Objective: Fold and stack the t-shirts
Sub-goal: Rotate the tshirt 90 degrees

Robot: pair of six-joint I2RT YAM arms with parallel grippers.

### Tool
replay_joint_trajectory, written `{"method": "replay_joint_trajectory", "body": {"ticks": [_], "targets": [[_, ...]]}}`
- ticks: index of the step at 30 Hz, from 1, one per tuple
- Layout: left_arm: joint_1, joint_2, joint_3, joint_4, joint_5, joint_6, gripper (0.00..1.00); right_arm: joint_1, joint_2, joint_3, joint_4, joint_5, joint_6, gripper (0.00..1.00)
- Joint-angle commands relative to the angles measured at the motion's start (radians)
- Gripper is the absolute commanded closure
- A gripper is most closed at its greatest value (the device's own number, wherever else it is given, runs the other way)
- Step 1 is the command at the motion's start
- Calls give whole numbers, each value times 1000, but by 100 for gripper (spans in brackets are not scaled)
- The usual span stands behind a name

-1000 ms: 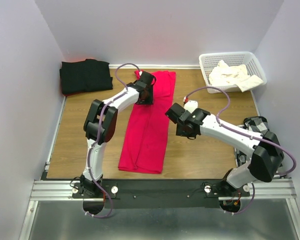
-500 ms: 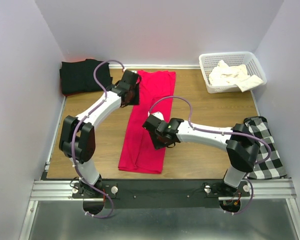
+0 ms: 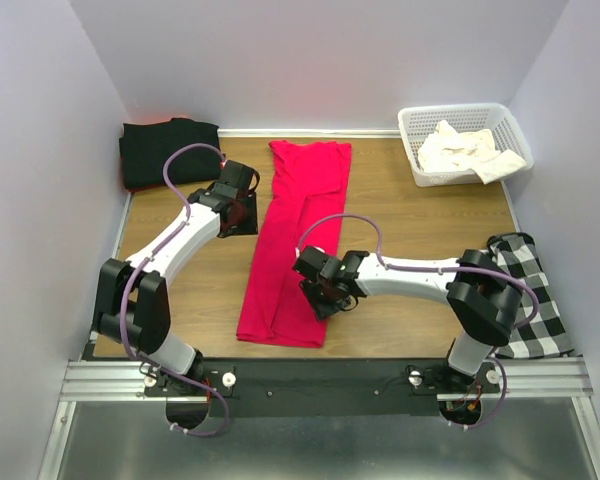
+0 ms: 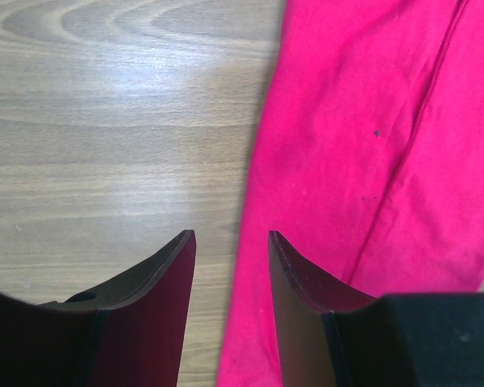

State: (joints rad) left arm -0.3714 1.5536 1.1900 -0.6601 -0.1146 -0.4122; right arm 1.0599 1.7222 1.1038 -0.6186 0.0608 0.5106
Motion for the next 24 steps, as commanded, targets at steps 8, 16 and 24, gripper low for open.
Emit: {"method": "replay_joint_trajectory", "body": {"ticks": [8,16,24], "targets": [[19,-119,-76,-38,85,-7,50,8,-127,-169,-13,-53,-1,50],[19,-196,-154,-75,108,0,50,8,-211,-236,-58,-47,11,50],[19,-234,-178,-76,98,-34,50,11,-112,-21,-55,-7,12,50]]}}
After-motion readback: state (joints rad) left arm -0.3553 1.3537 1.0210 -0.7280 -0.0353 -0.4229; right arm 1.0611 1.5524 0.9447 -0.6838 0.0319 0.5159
